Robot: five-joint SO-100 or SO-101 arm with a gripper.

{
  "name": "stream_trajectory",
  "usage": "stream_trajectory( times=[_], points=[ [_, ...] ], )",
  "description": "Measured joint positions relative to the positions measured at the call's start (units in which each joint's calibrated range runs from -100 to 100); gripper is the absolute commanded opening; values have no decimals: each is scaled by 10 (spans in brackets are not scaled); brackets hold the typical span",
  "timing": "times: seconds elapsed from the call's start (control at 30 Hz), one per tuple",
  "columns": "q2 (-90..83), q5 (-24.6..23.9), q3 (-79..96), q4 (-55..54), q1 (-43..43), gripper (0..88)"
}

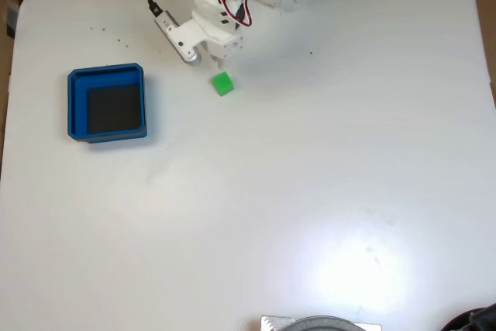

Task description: Pick up green cube and drop it in the blue box

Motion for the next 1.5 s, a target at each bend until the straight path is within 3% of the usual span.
stream_trajectory(
  times=[0.63,1.03,1.5],
  points=[
    [0,-4,0,0,0,36],
    [0,-4,0,0,0,276],
    [57,-4,0,0,-28,280]
  ],
)
